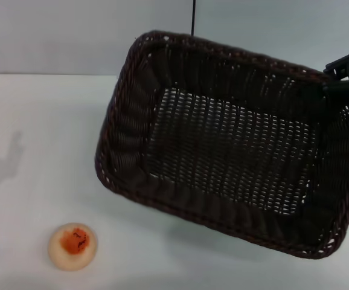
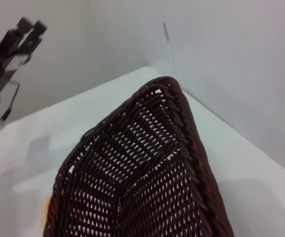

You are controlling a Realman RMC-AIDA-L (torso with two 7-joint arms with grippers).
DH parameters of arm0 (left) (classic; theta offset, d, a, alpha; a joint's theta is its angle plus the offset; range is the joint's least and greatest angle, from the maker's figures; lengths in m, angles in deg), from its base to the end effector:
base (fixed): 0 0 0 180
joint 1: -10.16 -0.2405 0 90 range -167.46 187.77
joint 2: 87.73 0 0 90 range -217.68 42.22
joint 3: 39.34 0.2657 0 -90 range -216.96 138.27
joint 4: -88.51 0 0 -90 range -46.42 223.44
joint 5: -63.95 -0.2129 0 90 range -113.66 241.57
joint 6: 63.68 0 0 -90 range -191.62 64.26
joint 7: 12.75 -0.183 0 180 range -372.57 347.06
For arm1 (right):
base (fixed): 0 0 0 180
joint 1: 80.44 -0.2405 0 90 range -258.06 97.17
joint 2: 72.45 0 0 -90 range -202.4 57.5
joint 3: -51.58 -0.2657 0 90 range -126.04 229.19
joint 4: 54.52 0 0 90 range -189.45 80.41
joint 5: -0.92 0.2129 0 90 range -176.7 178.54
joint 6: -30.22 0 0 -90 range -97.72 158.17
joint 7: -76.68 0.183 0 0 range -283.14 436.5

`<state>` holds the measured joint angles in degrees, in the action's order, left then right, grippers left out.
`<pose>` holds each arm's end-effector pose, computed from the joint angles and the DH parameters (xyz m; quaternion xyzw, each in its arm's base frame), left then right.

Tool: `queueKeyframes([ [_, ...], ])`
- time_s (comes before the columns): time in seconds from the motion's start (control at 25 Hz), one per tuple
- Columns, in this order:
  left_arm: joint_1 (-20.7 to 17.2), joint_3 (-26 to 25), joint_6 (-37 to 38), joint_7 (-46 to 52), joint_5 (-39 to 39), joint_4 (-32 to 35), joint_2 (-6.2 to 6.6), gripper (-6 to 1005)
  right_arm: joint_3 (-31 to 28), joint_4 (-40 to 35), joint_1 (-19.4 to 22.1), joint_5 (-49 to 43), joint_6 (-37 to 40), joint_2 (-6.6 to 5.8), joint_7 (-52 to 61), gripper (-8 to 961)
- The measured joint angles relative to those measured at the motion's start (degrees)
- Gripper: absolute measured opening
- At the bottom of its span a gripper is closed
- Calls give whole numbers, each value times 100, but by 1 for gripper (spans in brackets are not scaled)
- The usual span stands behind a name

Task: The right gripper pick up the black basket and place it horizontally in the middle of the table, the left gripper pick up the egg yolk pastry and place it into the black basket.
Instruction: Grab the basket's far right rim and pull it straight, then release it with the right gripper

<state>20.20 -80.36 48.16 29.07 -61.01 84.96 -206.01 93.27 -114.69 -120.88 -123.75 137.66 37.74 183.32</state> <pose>-0.3253 0.2350 0.0589 -0.5574 -0.2060 -0.6040 0.5311 0.1922 0.3814 0.0638 -0.9747 0.1902 0.0966 0.0674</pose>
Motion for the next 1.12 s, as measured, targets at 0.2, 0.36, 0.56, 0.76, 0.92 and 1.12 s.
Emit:
queueKeyframes([
  [0.2,0,-1,-33,-2,-2,-5,-2,681,35,38,-29,-61,18,-1,-530,225],
  [0.36,-6,-3,-65,8,-2,-6,-3,680,271,55,-81,-96,-2,25,-817,233],
  [0.56,-49,-3,-48,44,-1,-14,-11,679,572,59,-108,-102,-4,49,-1139,243],
  [0.76,-45,15,-35,79,-2,-37,-18,676,784,124,-192,-102,26,66,-1499,252],
  [0.92,-19,71,-43,104,-7,-41,-27,674,871,287,-225,-102,7,80,-1840,260],
  [1.12,-39,252,-63,59,-11,-109,-32,671,872,367,-159,-101,-60,153,-2284,270],
])
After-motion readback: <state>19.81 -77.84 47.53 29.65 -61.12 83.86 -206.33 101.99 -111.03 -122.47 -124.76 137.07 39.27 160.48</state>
